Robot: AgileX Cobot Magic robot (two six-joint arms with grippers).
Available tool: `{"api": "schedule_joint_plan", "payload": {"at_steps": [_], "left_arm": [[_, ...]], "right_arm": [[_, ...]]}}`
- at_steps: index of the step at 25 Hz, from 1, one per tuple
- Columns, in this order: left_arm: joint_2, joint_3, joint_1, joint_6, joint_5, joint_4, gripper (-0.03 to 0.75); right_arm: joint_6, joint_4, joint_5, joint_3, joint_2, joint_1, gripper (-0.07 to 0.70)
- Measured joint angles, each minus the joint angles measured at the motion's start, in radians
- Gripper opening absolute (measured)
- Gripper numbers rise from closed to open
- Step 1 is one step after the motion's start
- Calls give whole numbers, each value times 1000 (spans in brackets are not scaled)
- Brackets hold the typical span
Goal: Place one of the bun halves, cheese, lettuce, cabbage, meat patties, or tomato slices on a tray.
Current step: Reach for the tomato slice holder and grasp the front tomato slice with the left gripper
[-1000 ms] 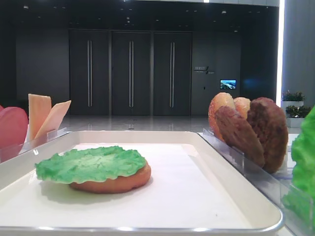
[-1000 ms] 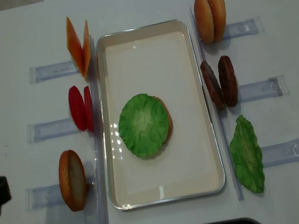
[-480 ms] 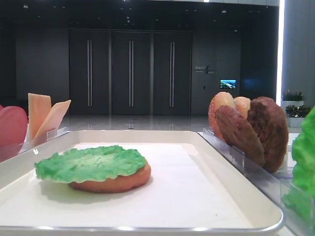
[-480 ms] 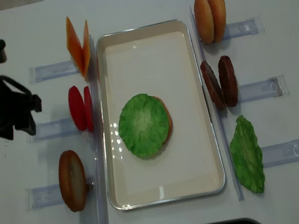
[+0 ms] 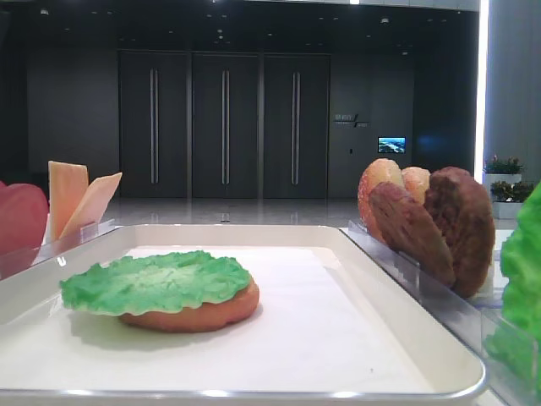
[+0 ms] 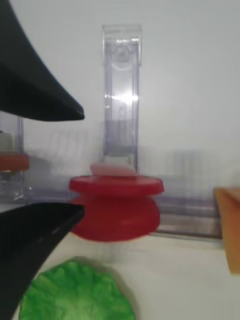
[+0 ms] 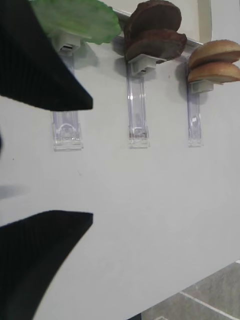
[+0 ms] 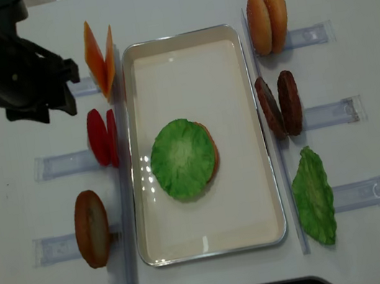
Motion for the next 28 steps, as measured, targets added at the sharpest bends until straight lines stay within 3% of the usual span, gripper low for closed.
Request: {"api": "schedule_joint_plan", "payload": {"at_steps": [4,14,21,28], "left_arm": [[70,-53,-73,-67,13,-3,404],[149,-92,-81,-122,-8,-70,404],[229,-92,-130,-126,-52,-75,404],[277,-113,-145,-128,-20,-70,400]], "right_arm": [[0,0,0,0,0,0,419],[0,0,0,0,0,0,419],[0,0,0,0,0,0,419],[0,0,0,0,0,0,419]]}}
